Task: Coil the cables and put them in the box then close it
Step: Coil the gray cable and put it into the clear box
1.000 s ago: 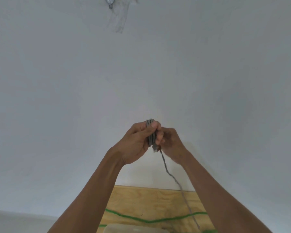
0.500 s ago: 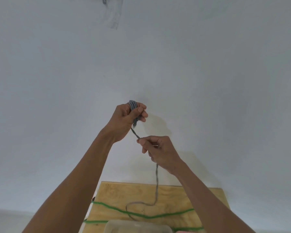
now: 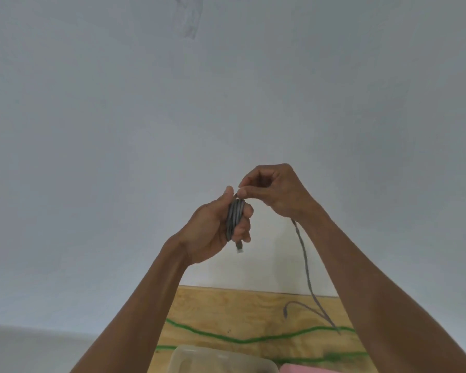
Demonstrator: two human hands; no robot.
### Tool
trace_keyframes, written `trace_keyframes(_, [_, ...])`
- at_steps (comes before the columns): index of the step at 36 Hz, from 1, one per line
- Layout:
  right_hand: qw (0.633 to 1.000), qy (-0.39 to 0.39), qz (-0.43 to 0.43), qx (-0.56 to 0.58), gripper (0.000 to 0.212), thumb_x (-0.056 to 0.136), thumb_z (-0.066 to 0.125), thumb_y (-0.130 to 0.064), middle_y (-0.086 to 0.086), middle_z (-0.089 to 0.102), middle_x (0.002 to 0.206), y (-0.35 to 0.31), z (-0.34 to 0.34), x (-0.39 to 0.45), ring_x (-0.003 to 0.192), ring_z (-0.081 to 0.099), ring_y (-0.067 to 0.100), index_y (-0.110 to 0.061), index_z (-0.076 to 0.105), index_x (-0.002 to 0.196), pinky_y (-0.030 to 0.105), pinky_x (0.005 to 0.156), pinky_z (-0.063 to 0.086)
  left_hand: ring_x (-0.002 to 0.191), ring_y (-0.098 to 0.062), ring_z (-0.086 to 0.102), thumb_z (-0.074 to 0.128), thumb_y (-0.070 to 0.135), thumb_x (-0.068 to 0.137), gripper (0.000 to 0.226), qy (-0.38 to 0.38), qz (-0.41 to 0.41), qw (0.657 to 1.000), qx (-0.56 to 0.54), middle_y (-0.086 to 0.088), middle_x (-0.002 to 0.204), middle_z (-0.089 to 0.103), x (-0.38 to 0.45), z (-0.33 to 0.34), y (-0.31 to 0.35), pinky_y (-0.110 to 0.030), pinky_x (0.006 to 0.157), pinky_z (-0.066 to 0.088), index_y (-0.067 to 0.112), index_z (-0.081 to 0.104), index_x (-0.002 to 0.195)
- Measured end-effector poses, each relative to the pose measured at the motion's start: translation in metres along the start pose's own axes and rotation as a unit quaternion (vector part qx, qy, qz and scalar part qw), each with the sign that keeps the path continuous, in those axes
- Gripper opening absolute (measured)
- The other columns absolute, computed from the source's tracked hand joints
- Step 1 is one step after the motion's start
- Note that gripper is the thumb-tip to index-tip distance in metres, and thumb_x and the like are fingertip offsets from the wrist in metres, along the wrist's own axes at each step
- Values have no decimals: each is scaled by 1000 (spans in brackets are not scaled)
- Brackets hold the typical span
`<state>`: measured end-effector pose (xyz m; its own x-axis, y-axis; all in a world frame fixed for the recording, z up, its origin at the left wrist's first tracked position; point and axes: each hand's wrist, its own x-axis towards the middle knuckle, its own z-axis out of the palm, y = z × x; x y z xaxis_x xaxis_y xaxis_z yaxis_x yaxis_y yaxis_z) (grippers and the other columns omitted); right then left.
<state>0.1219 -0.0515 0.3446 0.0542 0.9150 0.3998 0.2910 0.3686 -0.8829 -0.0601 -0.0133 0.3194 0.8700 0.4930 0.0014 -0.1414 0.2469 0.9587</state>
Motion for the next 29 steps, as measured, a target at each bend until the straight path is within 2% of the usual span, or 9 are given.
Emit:
trace_keyframes(3, [998, 21, 27, 62, 14, 87, 71, -3, 17, 67, 77, 10, 4, -5, 56, 57, 10, 10, 70, 92, 17, 52, 44, 58, -20, 49, 40, 44, 100, 46, -46, 23, 998, -39, -9, 65, 53, 0, 8, 3, -35, 73, 51, 4, 63, 95])
trace_keyframes(5, [995, 16, 48, 86, 9, 89, 68, -8, 16, 66, 68, 21, 10, -10, 54, 57, 21, -2, 74, 86, 27, 49, 44, 62, -21, 49, 41, 38, 101, 41, -60, 48, 996, -43, -8, 66, 54, 2, 14, 5, -35, 75, 51, 4, 63, 97])
trace_keyframes(7, [990, 7, 68, 123, 26, 86, 59, -10, -5, 64, 54, 29, 22, -20, 46, 58, 12, -20, 71, 66, 23, 46, 44, 66, -23, 50, 39, 35, 103, 40, -54, 74, 995, -46, -8, 67, 55, 7, 17, 7, -35, 77, 52, 4, 63, 99])
trace_keyframes(9, [988, 14, 93, 121, 33, 86, 57, -10, -12, 57, 49, 37, 35, -31, 47, 55, 6, -21, 64, 57, 23, 51, 46, 67, -23, 54, 39, 33, 103, 37, -38, 85, 993, -66, -8, 69, 56, 13, 16, 10, -37, 78, 52, 4, 63, 99])
trace_keyframes(13, [988, 19, 123, 89, 31, 101, 54, -17, -4, 65, 66, 42, 53, -49, 53, 47, 13, -13, 67, 74, 31, 52, 44, 60, -17, 52, 40, 27, 105, 29, 11, 105, 989, -107, -4, 68, 54, 24, 11, 17, -35, 82, 52, 5, 57, 99])
trace_keyframes(18, [981, 43, 140, 123, 18, 100, 58, -19, 3, 63, 73, 46, 59, -60, 47, 34, 11, -14, 74, 104, 22, 43, 28, 58, -15, 50, 36, 19, 107, 28, 103, 150, 983, 9, 0, 63, 54, 35, -7, 30, -33, 79, 51, 5, 57, 95])
trace_keyframes(22, [991, 70, 109, 24, 18, 95, 65, -22, -1, 63, 63, 42, 51, -62, 49, 48, 2, -9, 77, 96, 14, 52, 38, 63, -16, 52, 37, 20, 108, 29, 138, 151, 964, 171, 1, 67, 58, 36, -29, 32, -36, 80, 49, 5, 60, 97])
trace_keyframes(26, [996, 60, 59, -36, 11, 92, 68, -13, -7, 69, 66, 27, 30, -51, 58, 55, 12, -15, 78, 95, 23, 57, 43, 71, -20, 56, 42, 28, 106, 33, 154, 103, 925, 332, -4, 76, 64, 28, -43, 21, -45, 75, 45, 2, 62, 103])
trace_keyframes(29, [996, 27, 11, -84, 15, 91, 67, -8, -5, 74, 76, 5, 13, -36, 70, 69, 13, -21, 76, 93, 29, 71, 56, 73, -22, 57, 36, 35, 108, 41, 114, 56, 927, 353, -8, 78, 66, 21, -39, 8, -44, 73, 43, 6, 63, 97])
